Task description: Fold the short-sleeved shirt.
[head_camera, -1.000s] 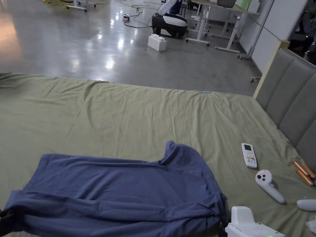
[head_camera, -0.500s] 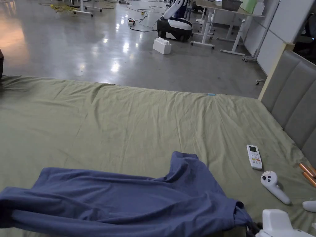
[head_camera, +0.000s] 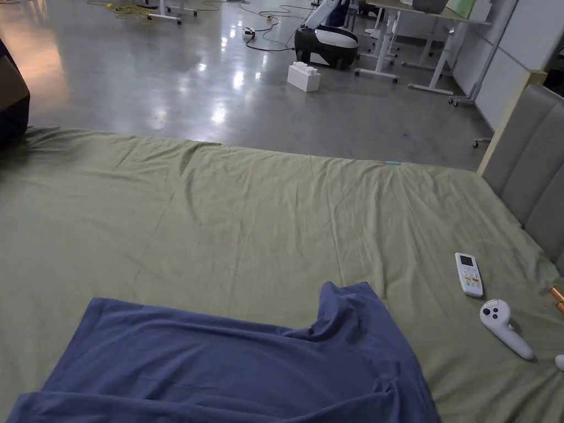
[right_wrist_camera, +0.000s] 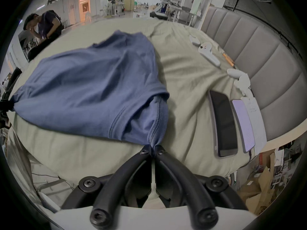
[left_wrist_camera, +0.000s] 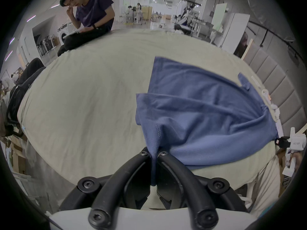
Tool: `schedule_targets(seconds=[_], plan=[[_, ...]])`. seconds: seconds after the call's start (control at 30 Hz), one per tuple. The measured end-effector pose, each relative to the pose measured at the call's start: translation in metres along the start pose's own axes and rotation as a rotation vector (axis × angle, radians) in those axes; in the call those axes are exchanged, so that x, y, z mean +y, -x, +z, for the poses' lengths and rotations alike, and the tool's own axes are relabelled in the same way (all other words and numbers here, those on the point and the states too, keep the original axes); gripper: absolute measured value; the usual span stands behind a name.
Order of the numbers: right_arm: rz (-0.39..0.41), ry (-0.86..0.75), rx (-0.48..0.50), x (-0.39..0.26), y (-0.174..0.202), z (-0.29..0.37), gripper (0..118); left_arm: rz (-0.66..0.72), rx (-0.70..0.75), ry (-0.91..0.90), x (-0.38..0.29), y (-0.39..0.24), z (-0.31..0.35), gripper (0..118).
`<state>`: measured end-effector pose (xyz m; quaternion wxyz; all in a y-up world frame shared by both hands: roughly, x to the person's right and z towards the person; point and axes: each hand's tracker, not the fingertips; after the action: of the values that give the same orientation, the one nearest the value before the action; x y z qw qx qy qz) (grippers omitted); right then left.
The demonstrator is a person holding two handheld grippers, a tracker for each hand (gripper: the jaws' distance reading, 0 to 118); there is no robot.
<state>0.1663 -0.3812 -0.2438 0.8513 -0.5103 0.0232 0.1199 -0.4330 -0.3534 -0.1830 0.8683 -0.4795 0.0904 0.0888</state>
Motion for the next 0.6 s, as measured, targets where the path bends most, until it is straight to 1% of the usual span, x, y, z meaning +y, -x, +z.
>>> schedule_targets(seconds=[0.1,0.23,0.37,0.4,0.43,0.47,0.5,0.53,0.57,0.6], plan=[[0.001,0.006,-0.007,-0.001,0.002,-0.011,3,0.004,0.012,0.023,-0.003,-0.001,-0.015,5],[0.006,0.005,-0.019,0.006,0.007,-0.009,3,-0.021,0.033,0.027,-0.007,-0.008,-0.028,5],[0.013,-0.007,-0.031,0.011,0.008,-0.002,8,-0.035,0.042,0.018,-0.003,-0.011,-0.024,6],[0.014,-0.003,-0.038,0.015,0.010,0.003,14,-0.044,0.047,0.013,-0.001,-0.013,-0.021,7],[0.012,-0.003,-0.044,0.019,0.011,0.008,27,-0.052,0.056,0.006,0.001,-0.015,-0.018,11],[0.015,-0.015,-0.052,0.023,0.013,0.014,47,-0.060,0.071,-0.005,0.005,-0.018,-0.015,18],[0.018,-0.056,-0.059,0.027,0.015,0.020,71,-0.066,0.084,-0.029,0.010,-0.022,-0.011,32],[0.022,-0.096,-0.064,0.033,0.018,0.027,78,-0.069,0.084,-0.063,0.013,-0.018,-0.018,44],[0.023,-0.131,-0.073,0.041,0.022,0.035,78,-0.068,0.075,-0.103,0.019,-0.022,-0.014,53],[0.015,-0.171,-0.080,0.049,0.026,0.043,78,-0.067,0.061,-0.134,0.025,-0.026,-0.009,57]])
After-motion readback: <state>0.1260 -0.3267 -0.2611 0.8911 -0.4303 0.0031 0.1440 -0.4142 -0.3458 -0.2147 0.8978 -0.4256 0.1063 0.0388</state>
